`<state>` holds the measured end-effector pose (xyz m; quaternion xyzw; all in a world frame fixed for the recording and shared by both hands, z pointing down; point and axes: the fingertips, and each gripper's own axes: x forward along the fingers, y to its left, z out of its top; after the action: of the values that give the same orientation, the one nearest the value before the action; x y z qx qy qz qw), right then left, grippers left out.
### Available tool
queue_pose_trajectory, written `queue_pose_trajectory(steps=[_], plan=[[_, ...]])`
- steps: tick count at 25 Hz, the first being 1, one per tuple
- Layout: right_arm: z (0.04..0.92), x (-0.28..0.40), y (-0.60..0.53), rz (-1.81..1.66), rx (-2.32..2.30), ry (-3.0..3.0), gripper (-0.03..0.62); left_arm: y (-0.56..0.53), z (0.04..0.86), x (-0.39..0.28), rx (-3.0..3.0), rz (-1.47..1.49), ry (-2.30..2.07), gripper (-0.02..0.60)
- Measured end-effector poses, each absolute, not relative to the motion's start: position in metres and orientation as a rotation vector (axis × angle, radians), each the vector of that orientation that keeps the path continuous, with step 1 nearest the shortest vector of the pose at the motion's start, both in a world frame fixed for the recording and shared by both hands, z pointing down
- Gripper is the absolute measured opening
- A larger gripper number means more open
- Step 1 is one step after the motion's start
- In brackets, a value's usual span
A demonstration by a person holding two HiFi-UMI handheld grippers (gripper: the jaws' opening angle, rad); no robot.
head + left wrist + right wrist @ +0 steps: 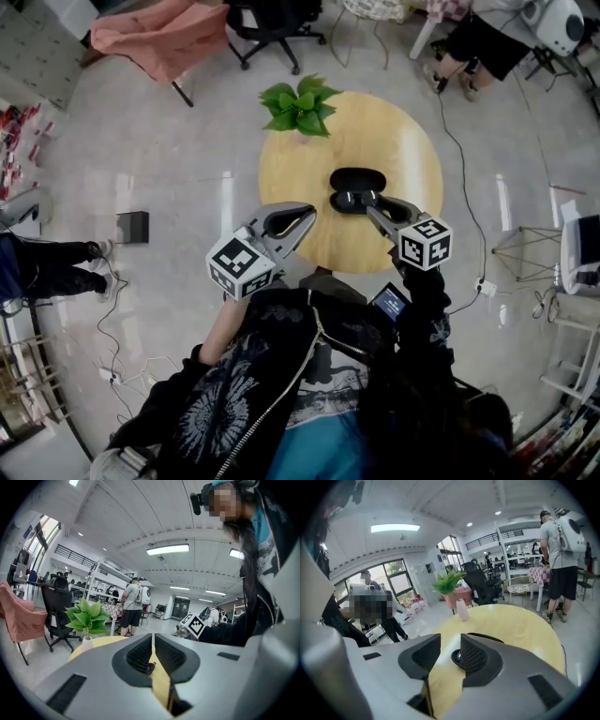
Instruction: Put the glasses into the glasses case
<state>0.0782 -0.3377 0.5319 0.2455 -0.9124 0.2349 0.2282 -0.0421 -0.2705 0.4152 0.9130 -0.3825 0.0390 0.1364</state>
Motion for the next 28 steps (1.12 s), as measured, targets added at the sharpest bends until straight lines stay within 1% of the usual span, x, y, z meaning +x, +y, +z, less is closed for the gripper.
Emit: queue_pose_trajectory(steps=[8,13,22,28], plan=[[0.463,0.048,-0.300,0.648,0.860,-2.695,0.129,-0.257,0.412,-0.049,2.696,0.111,-0.997,0.026],[0.437,0.023,-0.269,0.633,0.926,-2.739,0.120,-0.240,0.408,-0.059,2.729,0.103,-0.922,0.026],[0.430,-0.028,-0.195,0.631,1.033,-2.734,0.089,-0.189,0.416,-0.095,2.749,0.105,-0.796,0.026],[0.435,-0.040,-0.150,0.668,1.096,-2.668,0.083,-0.163,0.422,-0.101,2.729,0.090,-0.710,0.026]])
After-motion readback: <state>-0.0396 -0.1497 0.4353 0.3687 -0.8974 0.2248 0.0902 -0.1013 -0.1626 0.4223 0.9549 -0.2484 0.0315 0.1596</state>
